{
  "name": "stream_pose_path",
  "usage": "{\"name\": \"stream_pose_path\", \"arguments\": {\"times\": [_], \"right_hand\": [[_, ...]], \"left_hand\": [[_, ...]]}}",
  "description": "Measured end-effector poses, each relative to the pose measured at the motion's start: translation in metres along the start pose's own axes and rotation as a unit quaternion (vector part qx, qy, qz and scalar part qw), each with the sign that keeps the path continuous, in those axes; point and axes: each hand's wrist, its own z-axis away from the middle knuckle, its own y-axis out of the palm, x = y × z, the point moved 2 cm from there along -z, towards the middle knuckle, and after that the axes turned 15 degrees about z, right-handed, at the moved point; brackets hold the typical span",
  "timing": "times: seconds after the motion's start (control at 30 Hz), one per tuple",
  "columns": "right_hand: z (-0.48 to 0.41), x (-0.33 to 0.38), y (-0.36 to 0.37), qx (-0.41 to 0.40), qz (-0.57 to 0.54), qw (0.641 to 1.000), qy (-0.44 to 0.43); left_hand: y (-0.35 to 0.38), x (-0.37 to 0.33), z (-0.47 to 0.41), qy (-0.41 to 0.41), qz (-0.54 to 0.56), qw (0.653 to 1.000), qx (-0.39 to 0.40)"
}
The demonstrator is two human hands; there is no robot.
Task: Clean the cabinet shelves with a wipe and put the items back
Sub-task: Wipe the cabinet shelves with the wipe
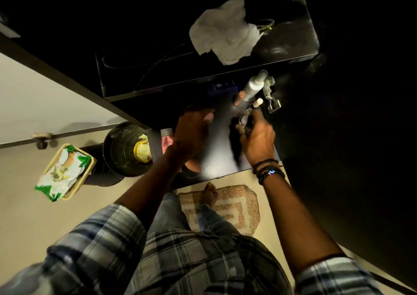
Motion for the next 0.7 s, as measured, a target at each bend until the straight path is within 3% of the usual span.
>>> {"name": "stream_pose_path", "arguments": {"times": [0.1,0.43,0.7], "right_hand": [[-0.008,-0.023,-0.012,-0.032,0.017,0.998,0.054],[-0.016,-0.034,-0.018,-0.029,0.039,0.998,0.042],[-0.012,-0.039,-0.013,-0.029,0.022,0.999,0.017]], "left_hand": [[0.027,-0.008,-0.024,0.006,-0.006,0.999,0.045],[0.067,-0.027,-0.050,0.114,-0.047,0.988,0.088],[0.076,-0.025,-0.048,0.083,-0.056,0.990,0.095]]}}
